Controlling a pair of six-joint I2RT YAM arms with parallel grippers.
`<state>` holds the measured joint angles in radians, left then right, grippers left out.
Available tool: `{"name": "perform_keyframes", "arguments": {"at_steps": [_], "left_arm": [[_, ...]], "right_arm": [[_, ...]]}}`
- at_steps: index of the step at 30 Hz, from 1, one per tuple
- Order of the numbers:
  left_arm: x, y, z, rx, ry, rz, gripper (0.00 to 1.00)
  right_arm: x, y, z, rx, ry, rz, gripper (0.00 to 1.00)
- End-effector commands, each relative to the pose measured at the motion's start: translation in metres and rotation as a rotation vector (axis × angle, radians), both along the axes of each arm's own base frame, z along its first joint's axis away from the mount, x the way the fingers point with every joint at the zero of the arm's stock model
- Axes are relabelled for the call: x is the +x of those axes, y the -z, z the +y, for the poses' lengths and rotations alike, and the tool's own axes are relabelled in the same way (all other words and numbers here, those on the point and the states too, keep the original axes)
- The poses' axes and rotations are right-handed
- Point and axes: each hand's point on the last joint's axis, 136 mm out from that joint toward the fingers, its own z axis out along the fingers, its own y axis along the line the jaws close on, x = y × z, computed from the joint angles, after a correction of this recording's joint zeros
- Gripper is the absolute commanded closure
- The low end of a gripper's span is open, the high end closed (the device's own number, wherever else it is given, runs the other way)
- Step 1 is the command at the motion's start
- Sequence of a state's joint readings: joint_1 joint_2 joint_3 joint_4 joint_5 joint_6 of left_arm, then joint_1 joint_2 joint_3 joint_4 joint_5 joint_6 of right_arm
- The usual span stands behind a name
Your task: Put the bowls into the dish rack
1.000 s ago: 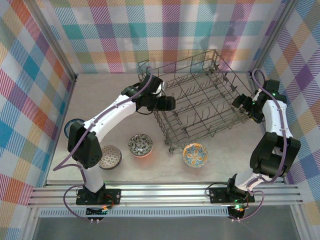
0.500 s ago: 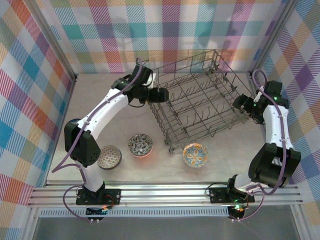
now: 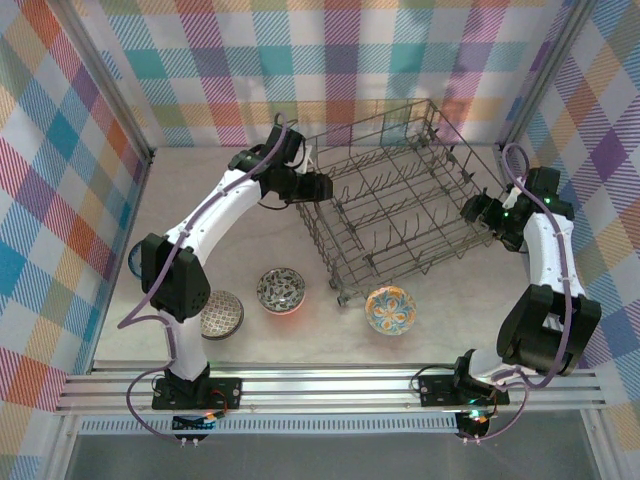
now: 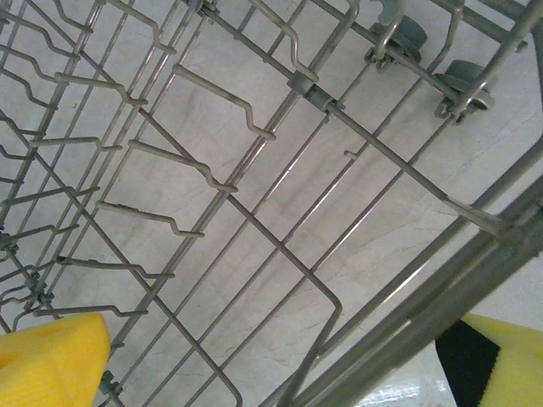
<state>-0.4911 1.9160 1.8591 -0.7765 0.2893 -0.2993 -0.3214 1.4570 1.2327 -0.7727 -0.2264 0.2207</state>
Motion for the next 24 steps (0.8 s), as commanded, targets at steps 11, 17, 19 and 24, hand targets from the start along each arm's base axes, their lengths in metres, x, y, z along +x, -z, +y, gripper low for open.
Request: {"name": "perform_keyframes", "arguments": {"at_steps": [11, 17, 19, 24], "left_arm": [[-0.036, 0.001, -0.019, -0.078, 0.039, 0.054, 0.48], [-0.045, -0.001, -0.025, -0.091, 0.045, 0.054, 0.49], [-0.046, -0.001, -0.028, -0.096, 0.049, 0.058, 0.49], [-0.052, -0.005, -0.036, -0.099, 0.061, 0.052, 0.49]], "right_arm": [[0.033, -0.013, -0.003, 0.028, -0.009, -0.057, 0.01], [0.036, -0.013, -0.008, 0.020, -0.004, -0.057, 0.01], [0.038, -0.014, -0.009, 0.014, -0.005, -0.060, 0.01], [0.044, -0.016, -0.011, 0.016, -0.011, -0.066, 0.01]]}}
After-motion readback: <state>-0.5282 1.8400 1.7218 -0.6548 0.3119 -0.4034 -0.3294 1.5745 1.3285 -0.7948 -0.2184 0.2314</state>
